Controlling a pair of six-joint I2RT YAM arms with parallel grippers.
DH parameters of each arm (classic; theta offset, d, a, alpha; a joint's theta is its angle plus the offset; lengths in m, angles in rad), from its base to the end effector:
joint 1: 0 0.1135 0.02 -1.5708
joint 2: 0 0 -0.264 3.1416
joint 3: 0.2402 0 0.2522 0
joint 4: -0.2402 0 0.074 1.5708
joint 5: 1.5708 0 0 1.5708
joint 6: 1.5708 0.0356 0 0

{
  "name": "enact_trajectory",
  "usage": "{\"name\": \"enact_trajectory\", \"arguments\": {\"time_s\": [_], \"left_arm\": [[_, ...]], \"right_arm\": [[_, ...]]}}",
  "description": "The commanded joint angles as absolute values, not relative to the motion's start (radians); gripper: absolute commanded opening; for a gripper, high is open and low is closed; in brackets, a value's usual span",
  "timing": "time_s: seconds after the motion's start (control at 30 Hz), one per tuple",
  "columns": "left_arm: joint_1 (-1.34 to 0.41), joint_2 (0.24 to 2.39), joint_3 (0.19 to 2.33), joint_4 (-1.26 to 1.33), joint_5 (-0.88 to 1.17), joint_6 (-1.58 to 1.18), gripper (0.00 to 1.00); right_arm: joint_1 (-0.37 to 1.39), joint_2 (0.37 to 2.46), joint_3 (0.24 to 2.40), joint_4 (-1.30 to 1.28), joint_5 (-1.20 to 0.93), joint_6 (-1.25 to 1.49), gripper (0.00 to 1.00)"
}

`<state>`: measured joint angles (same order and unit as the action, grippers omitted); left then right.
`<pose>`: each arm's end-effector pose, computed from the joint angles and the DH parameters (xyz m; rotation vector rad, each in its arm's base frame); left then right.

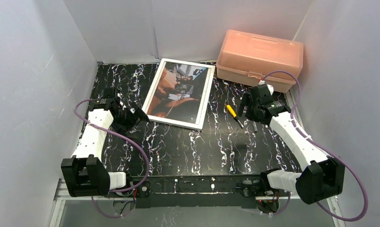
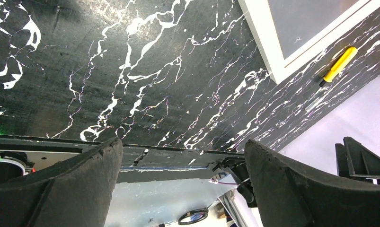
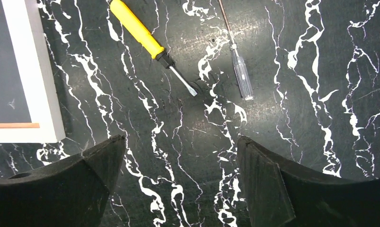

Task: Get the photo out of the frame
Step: Turn over the photo frame at the center of the board.

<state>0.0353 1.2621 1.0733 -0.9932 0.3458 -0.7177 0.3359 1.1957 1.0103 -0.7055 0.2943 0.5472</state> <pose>0.2327 -0.0039 0.2785 -0.9465 2.6579 -0.6498 0.2329 0.0704 0.2889 0.3794 2.3805 0.0412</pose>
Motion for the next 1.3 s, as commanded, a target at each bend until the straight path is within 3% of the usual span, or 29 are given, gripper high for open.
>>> {"name": "enact_trajectory", "arguments": {"time_s": [0.0, 0.2, 0.33, 0.5, 0.7, 1.07, 1.27], "left_arm": [[0.036, 1.276, 1.085, -1.019, 0.333, -0.71, 0.99], [0.036, 1.255, 1.108, -1.023, 0.296, -0.73, 0.99], [0.036, 1.203, 1.137, -0.971, 0.329, -0.707, 0.99], [0.016, 1.158, 1.125, -0.877, 0.414, -0.702, 0.98], [-0.048, 1.161, 1.154, -0.832, 0.435, -0.663, 0.98], [-0.136, 1.161, 1.223, -0.858, 0.411, -0.519, 0.99], [-0.176, 1.153, 1.25, -0.893, 0.351, -0.467, 0.99]], "right_arm": [[0.334, 1.237, 1.097, -0.726, 0.279, 0.454, 0.98], [0.334, 1.284, 1.141, -0.74, 0.221, 0.399, 0.99], [0.315, 1.331, 1.148, -0.769, 0.3, 0.567, 0.99], [0.288, 1.404, 1.151, -0.687, 0.137, 0.55, 0.98], [0.304, 1.501, 1.125, -0.515, -0.108, 0.652, 0.84], [0.495, 1.742, 1.265, -0.414, -0.065, 0.64, 0.79], [0.569, 1.871, 1.388, -0.471, 0.068, 0.632, 0.76]]}}
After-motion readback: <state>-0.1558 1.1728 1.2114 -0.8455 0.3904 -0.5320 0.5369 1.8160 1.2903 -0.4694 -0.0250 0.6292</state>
